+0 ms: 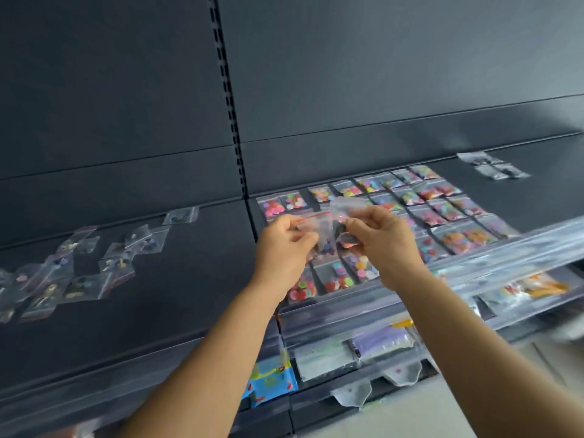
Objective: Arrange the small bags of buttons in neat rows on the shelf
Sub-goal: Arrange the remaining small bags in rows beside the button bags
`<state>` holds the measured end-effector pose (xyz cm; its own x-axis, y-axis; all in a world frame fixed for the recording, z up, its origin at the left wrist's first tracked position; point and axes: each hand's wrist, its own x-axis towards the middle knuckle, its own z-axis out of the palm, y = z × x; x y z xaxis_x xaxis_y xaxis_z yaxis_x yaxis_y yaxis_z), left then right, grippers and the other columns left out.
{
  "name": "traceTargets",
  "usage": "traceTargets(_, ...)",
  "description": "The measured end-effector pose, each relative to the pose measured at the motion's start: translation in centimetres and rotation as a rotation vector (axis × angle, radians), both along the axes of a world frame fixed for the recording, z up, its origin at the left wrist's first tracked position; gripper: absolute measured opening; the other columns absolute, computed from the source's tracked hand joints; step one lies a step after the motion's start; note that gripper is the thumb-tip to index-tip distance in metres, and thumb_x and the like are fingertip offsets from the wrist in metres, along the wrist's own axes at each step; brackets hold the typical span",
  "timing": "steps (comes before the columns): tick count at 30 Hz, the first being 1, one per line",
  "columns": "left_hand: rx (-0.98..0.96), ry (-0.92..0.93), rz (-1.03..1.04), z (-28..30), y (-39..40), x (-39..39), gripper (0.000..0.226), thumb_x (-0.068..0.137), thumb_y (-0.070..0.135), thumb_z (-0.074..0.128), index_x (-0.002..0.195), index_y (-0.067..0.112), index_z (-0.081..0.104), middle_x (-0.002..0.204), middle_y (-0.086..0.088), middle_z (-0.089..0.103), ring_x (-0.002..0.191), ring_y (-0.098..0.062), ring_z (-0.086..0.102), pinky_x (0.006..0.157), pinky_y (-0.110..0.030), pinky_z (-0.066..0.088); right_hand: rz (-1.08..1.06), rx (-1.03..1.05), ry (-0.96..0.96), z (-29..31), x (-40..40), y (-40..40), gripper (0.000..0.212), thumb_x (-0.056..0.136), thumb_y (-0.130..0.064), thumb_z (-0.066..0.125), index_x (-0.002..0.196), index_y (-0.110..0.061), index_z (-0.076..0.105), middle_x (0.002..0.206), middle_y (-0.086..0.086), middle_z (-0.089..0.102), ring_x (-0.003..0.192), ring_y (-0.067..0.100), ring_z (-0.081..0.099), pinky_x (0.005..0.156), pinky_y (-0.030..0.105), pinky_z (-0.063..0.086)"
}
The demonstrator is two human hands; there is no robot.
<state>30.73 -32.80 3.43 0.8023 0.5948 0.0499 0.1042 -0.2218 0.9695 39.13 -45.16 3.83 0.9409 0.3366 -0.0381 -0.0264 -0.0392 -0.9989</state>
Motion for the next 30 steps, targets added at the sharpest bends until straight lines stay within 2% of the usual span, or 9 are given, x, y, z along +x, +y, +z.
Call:
traceTargets(2,0.000,0.016,-0.023,0.1,-3.1,2.6,0.024,0.084,0.007,0.064,0.107,0.011,0.061,0.088,0.003,0.070,0.075,-0.014,0.065,0.071,-0.032,0.054,-0.040,-0.008,0.006,0.1,2.2,-3.4,0.005,0.089,-0.006,0.061,0.091,-0.010,0.062,0.068,0.001,0.067,0.052,0.008,0.060,0.045,0.018,0.045)
traceTargets(3,-0.002,0.022,-0.037,0.2,-4.7,3.8,0.024,0.084,0.005,0.064,0.107,0.011,0.061,0.088,0.004,0.070,0.077,-0.014,0.066,0.073,-0.031,0.053,-0.052,-0.026,0.003,0.1,3.3,-5.2,0.005,0.089,-0.005,0.061,0.090,-0.010,0.063,0.068,0.001,0.067,0.053,0.010,0.058,0.046,0.020,0.045)
traceTargets(7,0.015,0.037,-0.090,0.6,-11.5,8.8,0.017,0.082,0.000,0.061,0.089,0.015,0.061,0.084,0.004,0.070,0.079,-0.018,0.066,0.076,-0.040,0.054,-0.064,-0.090,-0.042,0.5,7.7,-12.2,0.012,0.088,-0.003,0.059,0.086,-0.012,0.066,0.071,0.004,0.068,0.064,0.018,0.060,0.066,0.035,0.053)
traceTargets(8,0.029,0.036,-0.100,0.6,-13.1,10.0,0.015,0.082,0.001,0.061,0.088,0.015,0.062,0.083,0.003,0.070,0.079,-0.019,0.066,0.077,-0.040,0.054,-0.066,-0.104,-0.055,0.7,8.7,-13.9,0.014,0.088,-0.002,0.058,0.084,-0.013,0.066,0.071,0.004,0.068,0.065,0.019,0.061,0.068,0.035,0.053)
traceTargets(11,0.052,0.019,-0.109,0.7,-17.3,13.4,0.012,0.083,0.006,0.062,0.086,0.017,0.064,0.085,0.000,0.070,0.082,-0.021,0.066,0.080,-0.042,0.055,-0.094,-0.120,-0.055,1.0,11.6,-18.6,0.013,0.088,-0.006,0.060,0.083,-0.016,0.065,0.072,0.003,0.068,0.067,0.017,0.062,0.066,0.029,0.051)
traceTargets(16,0.055,0.014,-0.148,0.9,-22.6,18.2,0.015,0.083,0.008,0.063,0.081,0.022,0.064,0.083,0.001,0.070,0.079,-0.021,0.066,0.073,-0.038,0.055,-0.151,-0.154,-0.071,1.0,15.9,-24.5,0.005,0.086,-0.015,0.066,0.085,-0.019,0.068,0.077,0.000,0.071,0.061,0.009,0.056,0.054,0.018,0.043)
traceTargets(23,0.041,0.004,-0.233,0.3,-26.3,25.8,0.016,0.082,0.006,0.065,0.086,0.021,0.062,0.088,0.000,0.068,0.081,-0.015,0.065,0.072,-0.028,0.055,-0.267,-0.155,-0.082,0.9,21.7,-28.5,0.013,0.085,-0.012,0.063,0.077,-0.020,0.068,0.064,-0.005,0.065,0.055,0.010,0.049,0.055,0.023,0.042)
traceTargets(27,0.041,0.008,-0.275,0.1,-27.2,30.5,0.015,0.083,0.011,0.065,0.086,0.025,0.061,0.091,0.002,0.068,0.083,-0.016,0.066,0.075,-0.031,0.056,-0.328,-0.188,-0.068,0.9,25.6,-29.7,0.008,0.085,-0.012,0.065,0.080,-0.018,0.067,0.067,-0.002,0.064,0.056,0.013,0.048,0.058,0.029,0.043)
traceTargets(30,0.028,0.017,-0.282,-0.3,-27.5,33.8,0.016,0.082,0.011,0.065,0.084,0.026,0.059,0.090,0.000,0.068,0.079,-0.020,0.064,0.075,-0.034,0.056,-0.358,-0.210,-0.076,0.8,28.5,-30.3,0.013,0.085,-0.011,0.064,0.076,-0.020,0.065,0.064,-0.002,0.064,0.057,0.015,0.048,0.059,0.030,0.043)
